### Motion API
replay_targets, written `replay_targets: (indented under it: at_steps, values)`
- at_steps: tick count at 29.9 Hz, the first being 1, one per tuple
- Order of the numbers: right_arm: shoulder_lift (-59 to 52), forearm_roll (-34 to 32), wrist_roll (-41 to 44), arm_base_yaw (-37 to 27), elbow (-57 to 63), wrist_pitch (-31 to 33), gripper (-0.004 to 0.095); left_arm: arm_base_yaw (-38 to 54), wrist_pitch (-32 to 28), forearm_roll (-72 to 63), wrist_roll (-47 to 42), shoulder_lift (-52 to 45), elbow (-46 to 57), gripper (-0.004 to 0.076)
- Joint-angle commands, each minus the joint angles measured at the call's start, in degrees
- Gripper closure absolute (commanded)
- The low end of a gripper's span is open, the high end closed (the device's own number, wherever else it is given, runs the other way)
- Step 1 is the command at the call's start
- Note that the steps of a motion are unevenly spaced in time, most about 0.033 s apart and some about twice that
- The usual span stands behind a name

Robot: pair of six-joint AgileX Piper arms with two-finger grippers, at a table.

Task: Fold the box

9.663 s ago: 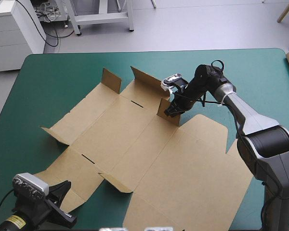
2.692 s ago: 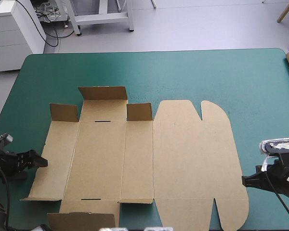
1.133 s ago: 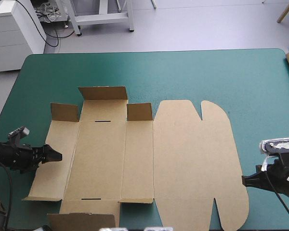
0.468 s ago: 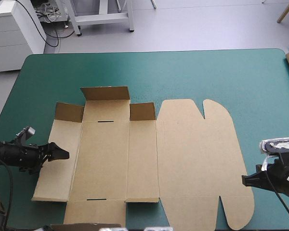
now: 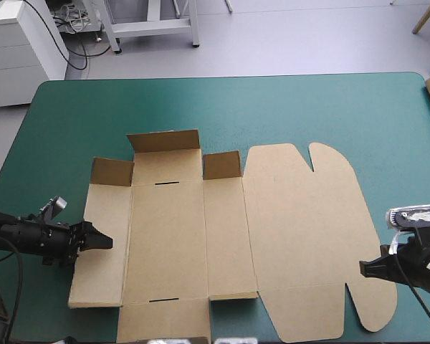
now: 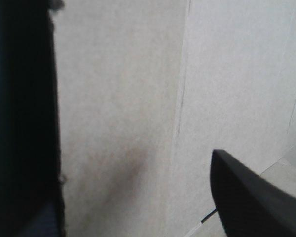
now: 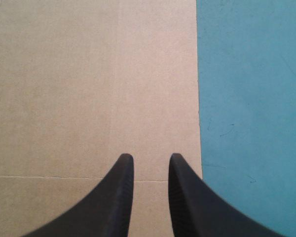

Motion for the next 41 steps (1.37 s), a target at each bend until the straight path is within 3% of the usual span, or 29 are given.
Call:
replay_targets:
  at_steps: [1,9,19,22,29,41]
  values:
    - [0.1,0.4,-0.3,0.1,-1.4,-2.7,0.0682,-1.4,2.0,4.4,0.3,1.5,3.4,0.0253]
    - [0.1,0.4,-0.3,0.1,-1.4,-2.9,0.0682,-1.4,2.0,-3.0,2.1,1.5,3.4,0.0253]
    - [0.1,0.4,-0.3,0.1,-1.4,-2.6,0.0682,-1.4,2.0,0.3,1.8,1.5,3.4,0.0258]
    - [0.1,0.4,-0.3,0.1,-1.4,-2.7,0.0682,-1.4,2.0,0.7,1.8,1.5,3.4,0.0348]
    - [0.1,0.4,-0.3,0.1,-1.4,-2.7,0.0682,-1.4,2.0,1.2,2.2,1.5,3.4,0.0727]
    - [0.1,0.4,-0.3,0.1,-1.4,-2.8,0.0682,-1.4,2.0,2.1,1.5,1.5,0.8,0.0731]
